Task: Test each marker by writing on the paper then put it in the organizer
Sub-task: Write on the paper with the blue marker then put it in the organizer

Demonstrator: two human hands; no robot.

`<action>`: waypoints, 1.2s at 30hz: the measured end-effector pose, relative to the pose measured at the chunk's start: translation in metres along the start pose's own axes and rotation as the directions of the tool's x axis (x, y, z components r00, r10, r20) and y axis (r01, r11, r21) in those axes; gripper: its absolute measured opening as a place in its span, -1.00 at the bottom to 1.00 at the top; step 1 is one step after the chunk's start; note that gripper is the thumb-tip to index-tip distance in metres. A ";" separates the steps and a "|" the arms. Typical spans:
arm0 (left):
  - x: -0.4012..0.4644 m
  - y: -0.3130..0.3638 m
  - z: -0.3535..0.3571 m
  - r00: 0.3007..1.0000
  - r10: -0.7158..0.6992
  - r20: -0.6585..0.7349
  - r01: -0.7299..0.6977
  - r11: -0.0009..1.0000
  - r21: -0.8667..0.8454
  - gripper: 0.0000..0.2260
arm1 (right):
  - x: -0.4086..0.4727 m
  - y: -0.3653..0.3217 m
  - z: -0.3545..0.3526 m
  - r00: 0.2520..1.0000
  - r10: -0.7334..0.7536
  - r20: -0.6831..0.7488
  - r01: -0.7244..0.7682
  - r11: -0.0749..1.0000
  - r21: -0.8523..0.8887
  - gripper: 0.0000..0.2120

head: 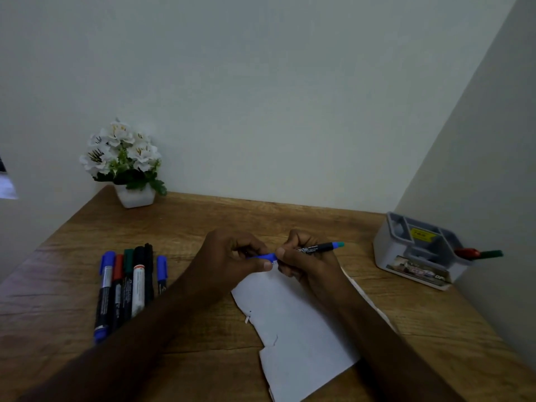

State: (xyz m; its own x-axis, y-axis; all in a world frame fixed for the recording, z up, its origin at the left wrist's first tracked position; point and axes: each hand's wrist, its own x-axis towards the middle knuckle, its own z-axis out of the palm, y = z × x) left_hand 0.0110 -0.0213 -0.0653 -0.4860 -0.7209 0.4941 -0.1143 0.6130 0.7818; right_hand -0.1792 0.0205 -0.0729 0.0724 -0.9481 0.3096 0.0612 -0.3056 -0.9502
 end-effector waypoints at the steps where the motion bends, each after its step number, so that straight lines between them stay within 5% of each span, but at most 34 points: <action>1: 0.000 0.000 0.000 1.000 -0.002 0.003 0.002 1.000 0.002 -0.88 | 0.000 0.000 0.000 1.000 -0.008 0.003 0.008 1.000 -0.017 -0.83; 11: 0.001 0.014 0.007 0.984 -0.136 -0.113 0.122 0.985 -0.123 -0.80 | -0.001 0.002 0.001 0.997 -0.052 -0.063 0.048 0.997 -0.063 -0.84; 15: 0.000 0.016 0.014 0.982 -0.162 -0.092 0.159 0.986 -0.042 -0.76 | 0.000 -0.005 -0.008 0.990 -0.033 -0.138 0.037 0.999 0.028 -0.86; 17: 0.004 0.016 0.019 0.986 -0.112 -0.122 0.118 0.992 0.044 -0.80 | -0.003 -0.008 -0.016 0.974 -0.070 -0.217 0.047 0.993 -0.111 -0.83; 20: 0.015 0.020 0.028 0.990 -0.077 -0.119 0.093 0.987 0.131 -0.86 | -0.009 -0.007 -0.029 0.948 -0.182 -0.259 0.037 0.877 -0.479 -0.79; 23: 0.034 0.030 0.039 0.997 -0.053 -0.049 0.061 0.981 0.185 -0.90 | -0.016 -0.023 -0.041 0.921 -0.295 -0.255 0.053 0.742 -0.669 -0.76; 29: 0.078 0.056 0.082 0.991 0.048 0.125 -0.078 0.966 0.245 -0.87 | -0.048 -0.097 -0.106 0.802 -0.447 -0.396 -0.107 0.546 -0.831 -0.97; 36: 0.116 0.075 0.143 0.968 0.091 0.235 -0.137 0.972 0.189 -0.84 | -0.078 -0.180 -0.176 0.742 -0.477 -0.471 -0.382 0.276 -0.882 -0.86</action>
State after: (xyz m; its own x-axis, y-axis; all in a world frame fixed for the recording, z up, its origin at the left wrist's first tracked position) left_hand -0.1778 -0.0126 -0.0031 -0.6840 -0.5659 0.4603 -0.2083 0.7562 0.6203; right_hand -0.3714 0.1341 0.0676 -0.4442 -0.5994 0.6659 -0.8888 0.2009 -0.4120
